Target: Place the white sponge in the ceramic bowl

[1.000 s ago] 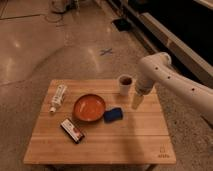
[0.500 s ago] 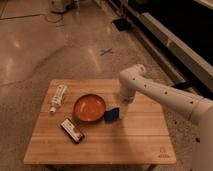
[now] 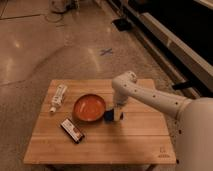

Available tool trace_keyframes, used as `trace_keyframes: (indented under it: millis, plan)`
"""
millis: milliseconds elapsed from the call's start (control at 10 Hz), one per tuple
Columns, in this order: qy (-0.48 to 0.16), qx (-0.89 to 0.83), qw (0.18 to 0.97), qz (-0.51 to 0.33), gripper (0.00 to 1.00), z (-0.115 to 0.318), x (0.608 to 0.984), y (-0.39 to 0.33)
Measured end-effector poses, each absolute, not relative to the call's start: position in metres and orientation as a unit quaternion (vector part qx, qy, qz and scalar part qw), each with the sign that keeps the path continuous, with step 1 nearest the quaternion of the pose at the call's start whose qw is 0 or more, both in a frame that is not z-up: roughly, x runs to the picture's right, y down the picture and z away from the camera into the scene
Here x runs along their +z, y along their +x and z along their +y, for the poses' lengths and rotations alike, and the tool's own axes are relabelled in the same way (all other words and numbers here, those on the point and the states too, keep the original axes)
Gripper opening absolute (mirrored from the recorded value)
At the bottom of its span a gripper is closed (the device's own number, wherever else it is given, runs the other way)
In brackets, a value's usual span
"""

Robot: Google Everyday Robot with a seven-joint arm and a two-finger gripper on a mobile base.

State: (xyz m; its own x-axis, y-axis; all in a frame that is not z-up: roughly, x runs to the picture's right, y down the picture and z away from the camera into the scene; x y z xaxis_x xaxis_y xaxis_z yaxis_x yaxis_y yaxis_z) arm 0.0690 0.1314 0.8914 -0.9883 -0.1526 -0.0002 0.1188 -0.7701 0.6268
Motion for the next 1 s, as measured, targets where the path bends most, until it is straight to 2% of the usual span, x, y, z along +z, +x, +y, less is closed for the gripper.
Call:
trace_keyframes:
  millis: [200, 400, 500, 800, 1000]
  plan:
    - [0.021, -0.938, 0.071, -0.339, 0.78, 0.144, 0.899, 0.068]
    - [0.02, -0.935, 0.074, -0.345, 0.58, 0.151, 0.899, 0.066]
    - [0.022, -0.936, 0.077, -0.344, 0.51, 0.149, 0.897, 0.065]
    - [0.037, -0.938, 0.096, -0.33, 0.19, 0.123, 0.875, 0.06]
    - [0.039, -0.941, 0.099, -0.321, 0.01, 0.103, 0.857, 0.063]
